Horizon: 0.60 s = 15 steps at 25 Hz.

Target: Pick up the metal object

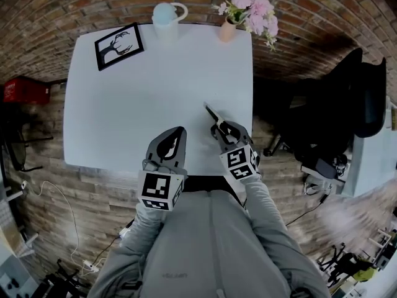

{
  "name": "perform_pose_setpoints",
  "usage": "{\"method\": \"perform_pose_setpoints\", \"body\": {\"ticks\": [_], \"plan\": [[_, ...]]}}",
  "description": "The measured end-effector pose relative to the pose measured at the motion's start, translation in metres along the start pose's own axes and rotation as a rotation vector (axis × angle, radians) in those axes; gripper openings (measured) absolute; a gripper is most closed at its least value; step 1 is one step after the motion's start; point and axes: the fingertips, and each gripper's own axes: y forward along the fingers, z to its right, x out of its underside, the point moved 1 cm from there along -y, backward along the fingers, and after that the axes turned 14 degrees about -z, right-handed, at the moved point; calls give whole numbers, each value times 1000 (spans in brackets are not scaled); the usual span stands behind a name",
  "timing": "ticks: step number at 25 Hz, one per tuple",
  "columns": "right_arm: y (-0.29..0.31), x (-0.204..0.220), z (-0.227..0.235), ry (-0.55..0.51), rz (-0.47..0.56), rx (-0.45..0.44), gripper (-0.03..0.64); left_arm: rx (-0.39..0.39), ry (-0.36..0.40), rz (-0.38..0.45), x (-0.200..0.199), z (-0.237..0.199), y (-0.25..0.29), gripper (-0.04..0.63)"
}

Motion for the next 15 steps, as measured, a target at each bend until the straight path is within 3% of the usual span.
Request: {"method": "perform_pose_setpoints", "body": {"ticks": [15], "plan": [[-54, -42, 31, 9, 137, 83, 110, -18, 45, 77, -32, 1, -13, 28]]}}
